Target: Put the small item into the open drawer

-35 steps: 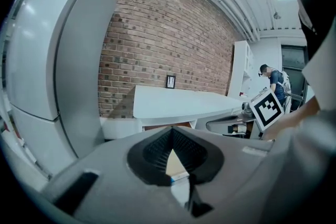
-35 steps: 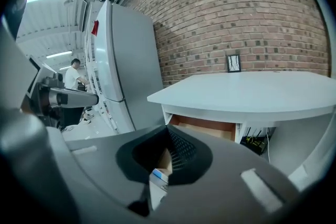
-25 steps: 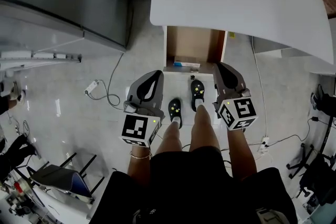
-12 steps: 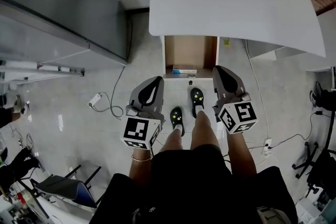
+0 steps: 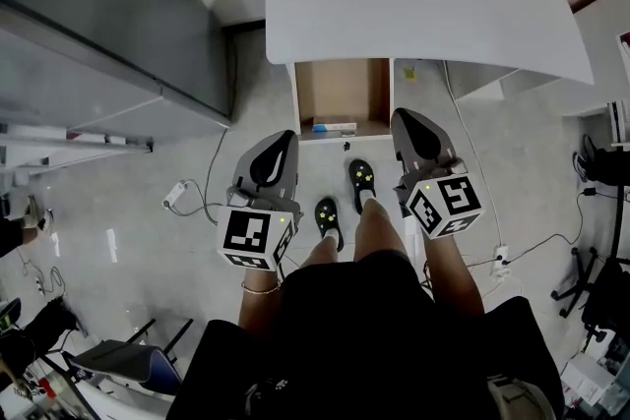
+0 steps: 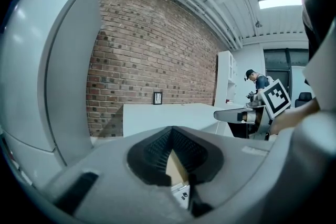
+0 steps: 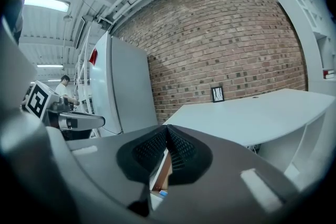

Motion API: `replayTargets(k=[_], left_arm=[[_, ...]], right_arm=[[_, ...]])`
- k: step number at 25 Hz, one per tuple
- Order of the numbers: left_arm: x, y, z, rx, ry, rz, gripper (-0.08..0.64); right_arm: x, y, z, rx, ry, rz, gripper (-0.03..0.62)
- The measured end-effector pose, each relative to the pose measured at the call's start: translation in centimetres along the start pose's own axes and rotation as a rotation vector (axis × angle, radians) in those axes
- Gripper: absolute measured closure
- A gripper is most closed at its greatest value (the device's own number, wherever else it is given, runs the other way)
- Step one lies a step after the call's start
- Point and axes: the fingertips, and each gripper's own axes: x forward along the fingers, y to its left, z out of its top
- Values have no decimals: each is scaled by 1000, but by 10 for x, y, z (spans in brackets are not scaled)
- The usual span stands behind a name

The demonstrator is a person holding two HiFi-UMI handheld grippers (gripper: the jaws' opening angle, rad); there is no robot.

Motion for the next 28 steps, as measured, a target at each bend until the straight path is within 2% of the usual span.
replayTargets(k=[21,28], left_arm=[[-15,-31,44,37,-82,-65,563],[-22,-35,46,48,-85,-77,563]], right_arm=[[-37,21,35,-61,-25,25,579],[-42,29,41,-67,-41,28,580]])
